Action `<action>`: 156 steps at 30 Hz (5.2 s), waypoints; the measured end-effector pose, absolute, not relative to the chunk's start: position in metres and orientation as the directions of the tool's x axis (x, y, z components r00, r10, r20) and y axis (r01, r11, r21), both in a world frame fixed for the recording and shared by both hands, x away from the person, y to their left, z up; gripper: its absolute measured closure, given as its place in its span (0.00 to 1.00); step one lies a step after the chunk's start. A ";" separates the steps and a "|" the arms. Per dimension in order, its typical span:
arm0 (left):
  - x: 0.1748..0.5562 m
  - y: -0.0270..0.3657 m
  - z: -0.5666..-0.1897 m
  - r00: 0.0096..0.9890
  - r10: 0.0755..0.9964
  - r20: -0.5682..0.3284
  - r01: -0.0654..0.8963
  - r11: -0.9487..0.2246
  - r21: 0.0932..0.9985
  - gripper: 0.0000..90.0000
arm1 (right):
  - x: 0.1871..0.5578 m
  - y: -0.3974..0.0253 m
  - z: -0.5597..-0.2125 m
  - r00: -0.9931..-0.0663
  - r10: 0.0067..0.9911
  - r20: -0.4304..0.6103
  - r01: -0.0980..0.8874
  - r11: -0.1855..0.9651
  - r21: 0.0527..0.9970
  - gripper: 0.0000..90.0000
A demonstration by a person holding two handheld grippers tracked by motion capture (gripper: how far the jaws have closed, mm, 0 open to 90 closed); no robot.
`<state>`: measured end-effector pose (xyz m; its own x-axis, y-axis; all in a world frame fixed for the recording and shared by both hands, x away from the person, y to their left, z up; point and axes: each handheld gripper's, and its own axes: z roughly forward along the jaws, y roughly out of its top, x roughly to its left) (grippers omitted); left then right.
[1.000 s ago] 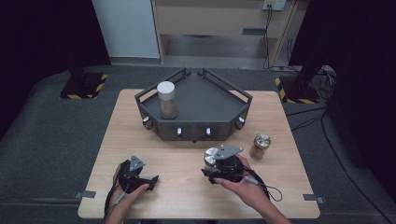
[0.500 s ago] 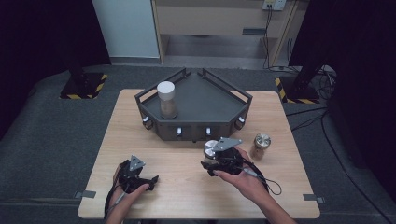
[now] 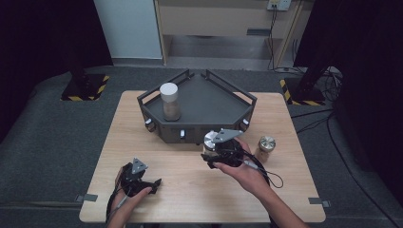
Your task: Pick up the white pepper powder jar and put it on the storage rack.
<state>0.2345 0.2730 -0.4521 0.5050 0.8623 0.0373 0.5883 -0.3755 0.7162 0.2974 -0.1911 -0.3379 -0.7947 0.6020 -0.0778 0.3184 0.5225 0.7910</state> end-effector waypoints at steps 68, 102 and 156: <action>0.234 0.273 -0.452 0.506 0.861 0.038 0.587 -0.377 0.717 0.00 | 0.344 -0.170 -0.274 -0.760 0.642 -0.107 0.312 0.504 0.805 0.34; 0.236 0.275 -0.452 0.515 0.856 0.038 0.583 -0.383 0.717 0.00 | 0.379 -0.167 -0.264 -0.730 0.679 -0.082 0.344 0.468 0.814 0.34; 0.235 0.275 -0.453 0.514 0.857 0.037 0.582 -0.381 0.718 0.00 | 0.440 -0.130 -0.291 -0.690 0.722 -0.045 0.423 0.453 0.785 0.34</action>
